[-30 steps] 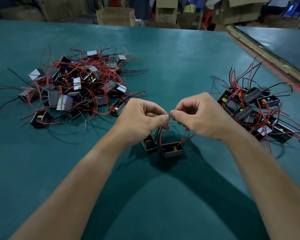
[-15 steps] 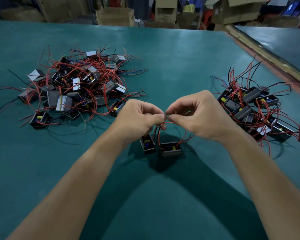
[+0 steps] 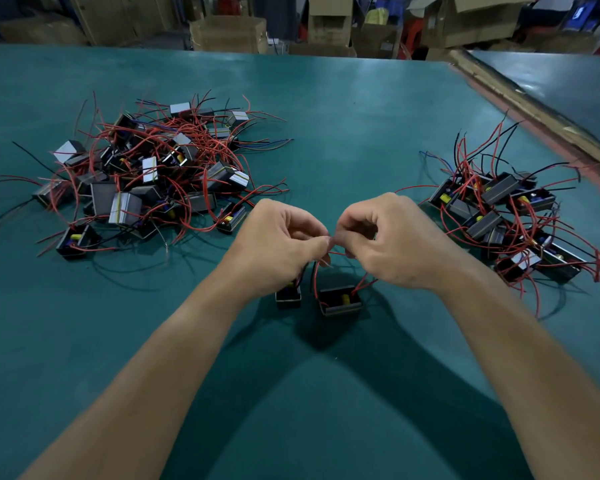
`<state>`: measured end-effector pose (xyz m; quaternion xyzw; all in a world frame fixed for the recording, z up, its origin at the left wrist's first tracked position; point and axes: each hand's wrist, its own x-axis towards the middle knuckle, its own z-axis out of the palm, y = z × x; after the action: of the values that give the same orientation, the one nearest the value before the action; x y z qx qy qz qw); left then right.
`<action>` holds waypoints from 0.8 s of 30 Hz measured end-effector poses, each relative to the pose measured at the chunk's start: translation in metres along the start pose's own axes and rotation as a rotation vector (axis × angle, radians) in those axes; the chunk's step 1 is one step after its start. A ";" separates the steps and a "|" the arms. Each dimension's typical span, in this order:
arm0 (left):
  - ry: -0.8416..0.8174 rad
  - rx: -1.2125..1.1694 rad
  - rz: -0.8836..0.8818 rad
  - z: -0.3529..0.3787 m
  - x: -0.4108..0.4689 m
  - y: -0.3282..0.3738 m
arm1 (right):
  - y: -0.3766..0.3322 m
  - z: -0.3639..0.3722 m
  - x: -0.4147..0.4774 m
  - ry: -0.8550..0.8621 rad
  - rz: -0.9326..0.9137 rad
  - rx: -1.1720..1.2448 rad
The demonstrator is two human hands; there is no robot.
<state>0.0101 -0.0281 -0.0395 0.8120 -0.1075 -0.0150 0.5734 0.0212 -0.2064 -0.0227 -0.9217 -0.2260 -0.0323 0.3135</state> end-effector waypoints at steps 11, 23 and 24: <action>0.160 0.354 0.357 0.004 -0.002 0.000 | -0.001 -0.006 0.004 -0.169 0.394 0.699; -0.057 -0.215 -0.224 -0.006 0.000 0.009 | 0.005 0.003 0.004 0.141 -0.057 0.300; -0.066 -0.232 -0.243 -0.006 0.001 0.009 | 0.006 0.003 0.003 0.146 -0.068 0.298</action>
<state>0.0103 -0.0253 -0.0291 0.7465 -0.0249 -0.1234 0.6534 0.0264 -0.2071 -0.0280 -0.8521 -0.2358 -0.0757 0.4611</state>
